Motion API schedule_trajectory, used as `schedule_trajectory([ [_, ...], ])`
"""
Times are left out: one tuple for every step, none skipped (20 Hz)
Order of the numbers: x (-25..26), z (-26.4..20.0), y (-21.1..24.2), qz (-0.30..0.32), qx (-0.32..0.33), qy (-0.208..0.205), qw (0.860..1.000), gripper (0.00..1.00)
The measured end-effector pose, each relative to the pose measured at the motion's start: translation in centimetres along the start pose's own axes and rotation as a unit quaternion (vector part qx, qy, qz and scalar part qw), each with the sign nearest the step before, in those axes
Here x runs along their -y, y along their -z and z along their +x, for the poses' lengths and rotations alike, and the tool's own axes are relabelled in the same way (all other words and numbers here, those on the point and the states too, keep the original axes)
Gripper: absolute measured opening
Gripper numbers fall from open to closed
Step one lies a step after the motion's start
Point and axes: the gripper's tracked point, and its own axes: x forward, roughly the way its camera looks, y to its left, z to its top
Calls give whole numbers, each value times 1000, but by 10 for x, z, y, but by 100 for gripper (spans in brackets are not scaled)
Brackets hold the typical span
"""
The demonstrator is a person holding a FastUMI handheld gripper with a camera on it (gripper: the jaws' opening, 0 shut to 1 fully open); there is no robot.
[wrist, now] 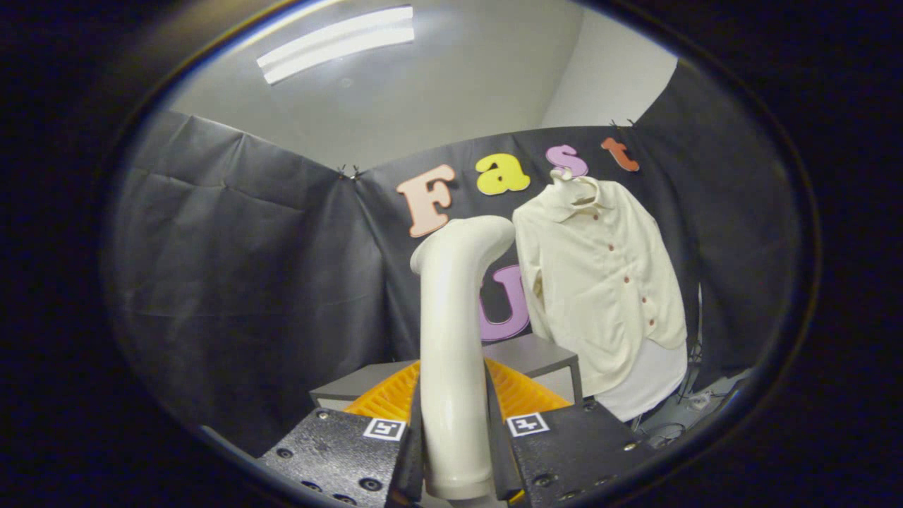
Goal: Iron the clothes twice with a garment steamer, once on the left side and once on the right side.
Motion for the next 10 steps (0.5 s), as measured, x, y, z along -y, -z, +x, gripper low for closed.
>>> schedule_trajectory([
  [-5,-6,5,-2,-6,-1,1000,37],
  [-7,-12,11,-9,-13,-1,1000,37],
  [-6,-16,14,-15,-15,4,1000,37],
  [-4,-20,17,-18,-17,13,1000,37],
  [-1,-24,18,-22,-16,23,999,37],
  [2,-27,20,-24,-17,32,999,37],
  [3,-32,23,-25,-19,39,999,37],
  [1,-35,23,-25,-19,43,999,38],
  [-2,-39,25,-23,-21,44,999,38],
  [-6,-44,26,-21,-22,44,999,37],
])
